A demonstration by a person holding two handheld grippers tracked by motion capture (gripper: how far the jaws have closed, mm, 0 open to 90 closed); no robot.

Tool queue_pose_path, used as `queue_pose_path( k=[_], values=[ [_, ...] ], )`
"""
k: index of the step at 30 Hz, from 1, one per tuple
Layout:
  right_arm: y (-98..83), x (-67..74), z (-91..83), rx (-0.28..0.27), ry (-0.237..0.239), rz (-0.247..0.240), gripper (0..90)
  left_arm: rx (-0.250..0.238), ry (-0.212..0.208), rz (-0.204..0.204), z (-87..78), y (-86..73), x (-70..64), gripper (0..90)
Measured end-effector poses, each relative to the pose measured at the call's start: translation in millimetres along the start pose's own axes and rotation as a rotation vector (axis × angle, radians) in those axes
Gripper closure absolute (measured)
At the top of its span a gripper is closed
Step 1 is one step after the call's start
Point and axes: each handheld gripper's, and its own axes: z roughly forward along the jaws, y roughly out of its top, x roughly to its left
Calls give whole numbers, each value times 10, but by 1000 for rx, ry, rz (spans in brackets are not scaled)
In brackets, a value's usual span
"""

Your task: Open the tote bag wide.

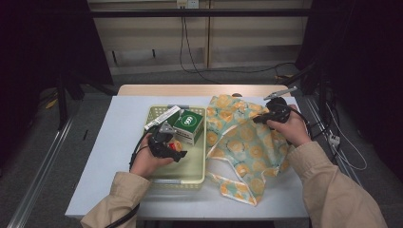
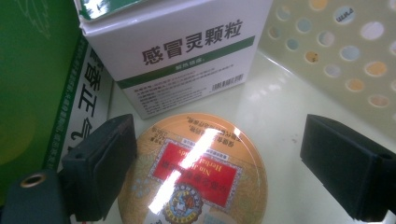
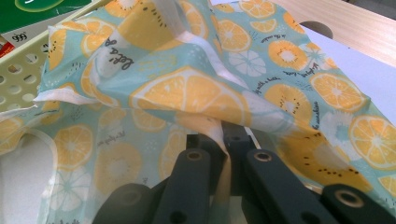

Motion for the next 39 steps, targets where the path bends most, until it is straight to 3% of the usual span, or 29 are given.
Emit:
queue_pose_path(
  k=[5,8,9,10,13,15,17,20,21,24,30,33,39],
  values=[
    [0,1,7,3,0,-2,898,-10,-11,-4,6,13,18,131],
    [6,14,15,2,1,-6,897,-38,14,18,-7,50,11,136],
    [8,16,19,-1,4,-9,897,-38,-4,8,4,53,26,139],
    [10,21,23,1,5,-10,898,-21,8,6,15,55,29,152],
    [8,29,35,4,9,-13,897,-4,-7,18,46,42,41,179],
    [3,35,39,6,14,-13,897,15,-8,37,68,27,31,156],
    [-4,35,40,6,14,-18,897,32,-21,30,87,17,24,147],
    [-18,23,30,2,17,-12,897,92,-43,-19,122,-20,17,146],
    [-23,19,25,3,17,-12,897,101,-30,-32,113,-27,22,155],
    [-30,14,12,2,15,-11,897,80,-57,-45,100,-36,28,158],
    [-28,23,-16,1,14,-10,897,112,-52,-78,95,-59,7,136],
    [-30,23,-28,-1,11,-13,897,129,-48,-70,74,-37,-10,207],
    [-27,38,-20,6,15,-25,897,144,-71,-55,110,21,-76,212]
  ],
)
